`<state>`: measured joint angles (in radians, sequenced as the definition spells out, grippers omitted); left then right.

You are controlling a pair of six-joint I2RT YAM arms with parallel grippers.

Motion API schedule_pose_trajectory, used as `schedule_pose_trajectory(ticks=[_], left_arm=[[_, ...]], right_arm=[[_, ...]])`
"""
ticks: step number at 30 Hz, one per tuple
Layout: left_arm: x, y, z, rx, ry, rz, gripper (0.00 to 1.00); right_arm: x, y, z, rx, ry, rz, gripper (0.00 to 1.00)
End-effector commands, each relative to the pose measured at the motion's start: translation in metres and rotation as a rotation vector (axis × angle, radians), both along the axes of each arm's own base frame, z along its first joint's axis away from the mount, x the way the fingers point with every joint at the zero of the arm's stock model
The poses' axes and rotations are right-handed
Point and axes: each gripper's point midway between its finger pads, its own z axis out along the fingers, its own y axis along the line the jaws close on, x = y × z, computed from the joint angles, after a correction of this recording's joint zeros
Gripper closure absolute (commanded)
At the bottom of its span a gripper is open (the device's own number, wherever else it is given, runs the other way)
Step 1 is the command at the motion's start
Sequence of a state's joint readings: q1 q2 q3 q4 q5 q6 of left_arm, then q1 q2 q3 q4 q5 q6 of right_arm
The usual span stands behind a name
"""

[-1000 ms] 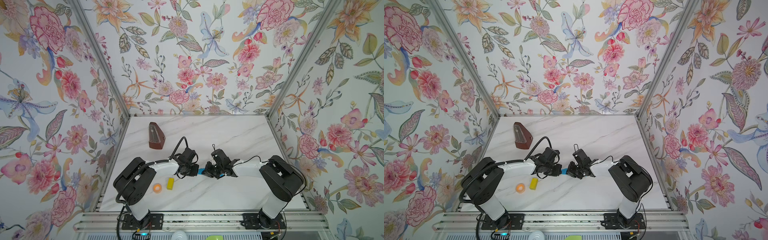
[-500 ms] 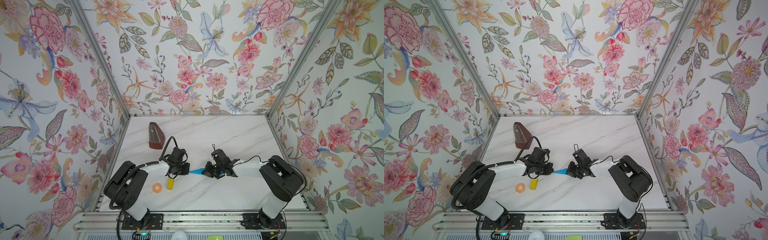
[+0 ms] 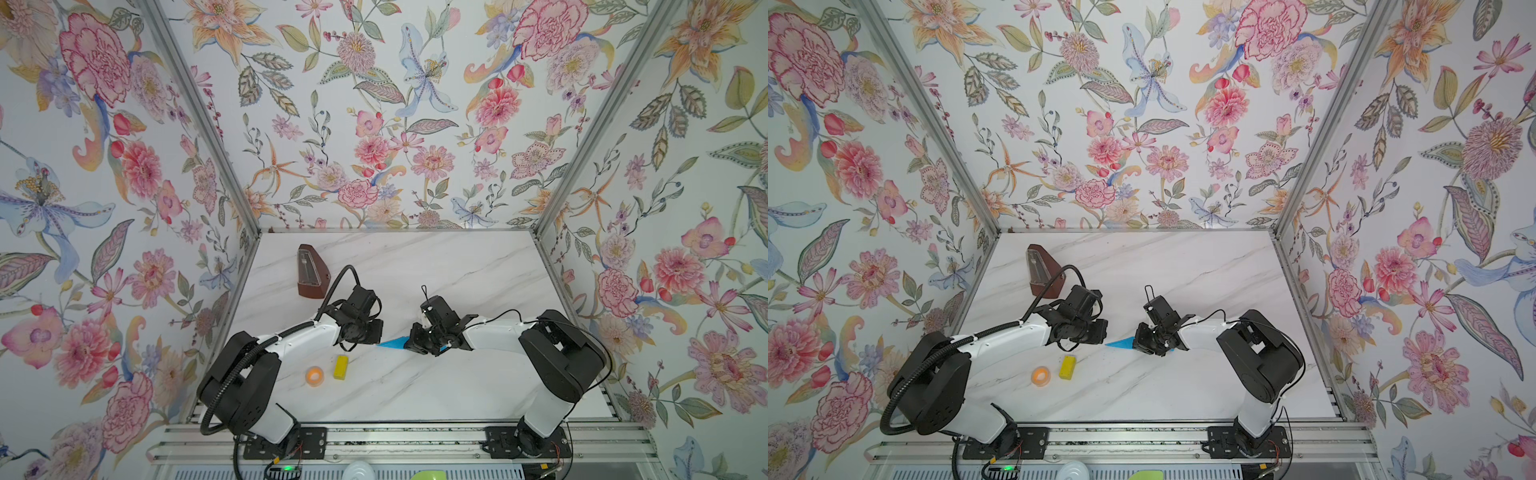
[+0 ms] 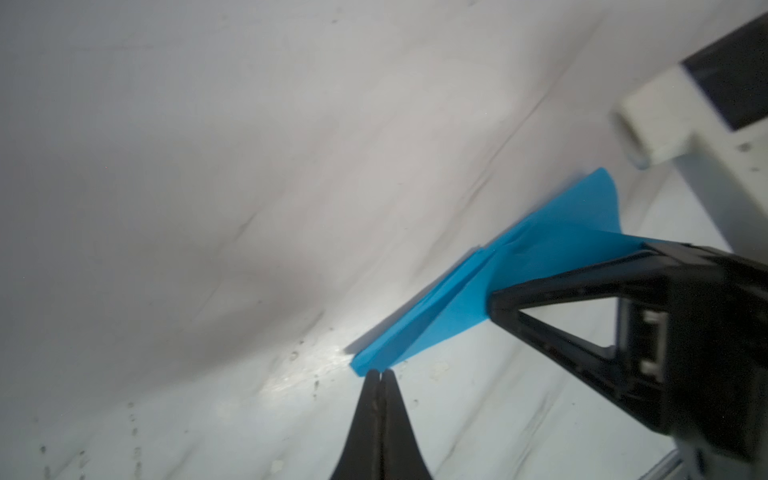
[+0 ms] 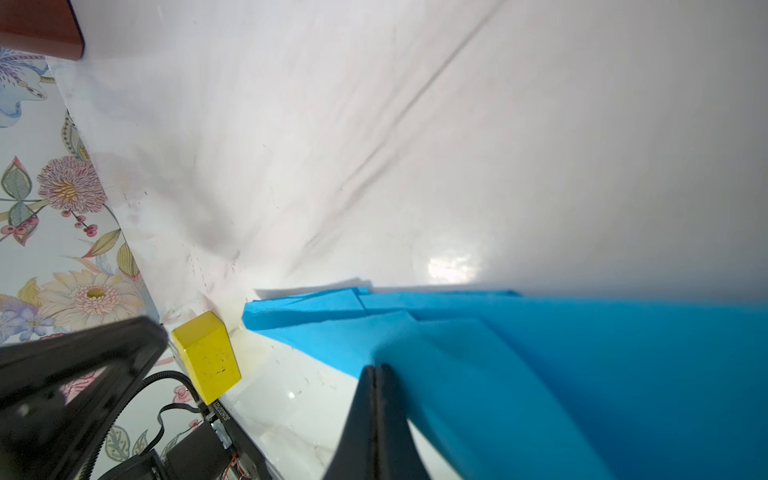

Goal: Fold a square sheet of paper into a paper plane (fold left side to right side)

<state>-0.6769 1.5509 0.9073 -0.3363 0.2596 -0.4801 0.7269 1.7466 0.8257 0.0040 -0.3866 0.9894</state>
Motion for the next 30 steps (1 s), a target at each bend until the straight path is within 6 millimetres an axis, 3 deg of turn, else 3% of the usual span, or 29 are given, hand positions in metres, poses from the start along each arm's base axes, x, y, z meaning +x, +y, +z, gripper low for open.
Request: schedule_pose_trajectory(ticks=[1, 4, 7, 15, 24, 30], left_arm=[[-0.010, -0.024, -0.015, -0.008, 0.062, -0.028, 1.00], [-0.014, -0.038, -0.025, -0.011, 0.085, -0.049, 1.00], [-0.016, -0.038, -0.035, 0.002, 0.100, -0.048, 1.00], [-0.018, -0.010, -0.055, 0.092, 0.110, -0.011, 1.00], [-0.022, 0.017, -0.064, 0.120, 0.138, 0.020, 1.00], [-0.025, 0.051, -0.079, 0.118, 0.182, 0.076, 1.00]], right_arm=[[-0.015, -0.027, -0.032, -0.145, 0.076, -0.013, 1.00], [-0.015, -0.028, -0.032, -0.148, 0.078, -0.016, 1.00], [-0.015, -0.029, -0.032, -0.149, 0.080, -0.016, 1.00], [-0.016, -0.030, -0.034, -0.157, 0.084, -0.016, 1.00], [-0.019, -0.033, -0.037, -0.167, 0.090, -0.022, 1.00], [-0.019, -0.033, -0.038, -0.169, 0.092, -0.019, 1.00]])
